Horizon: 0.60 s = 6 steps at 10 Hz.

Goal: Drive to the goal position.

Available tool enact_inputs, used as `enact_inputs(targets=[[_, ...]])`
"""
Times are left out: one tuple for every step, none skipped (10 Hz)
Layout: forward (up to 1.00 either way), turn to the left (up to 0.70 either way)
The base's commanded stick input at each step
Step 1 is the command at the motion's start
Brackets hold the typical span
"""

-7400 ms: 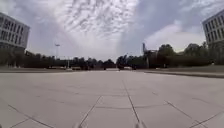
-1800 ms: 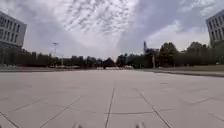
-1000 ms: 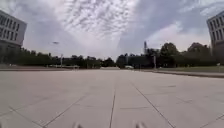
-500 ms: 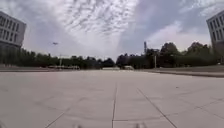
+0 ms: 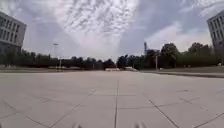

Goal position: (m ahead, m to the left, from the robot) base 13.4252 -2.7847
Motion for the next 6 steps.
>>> enact_inputs(targets=[[0.70,0.00],[0.70,0.00],[0.70,0.00],[0.70,0.00],[0.70,0.00],[0.70,0.00]])
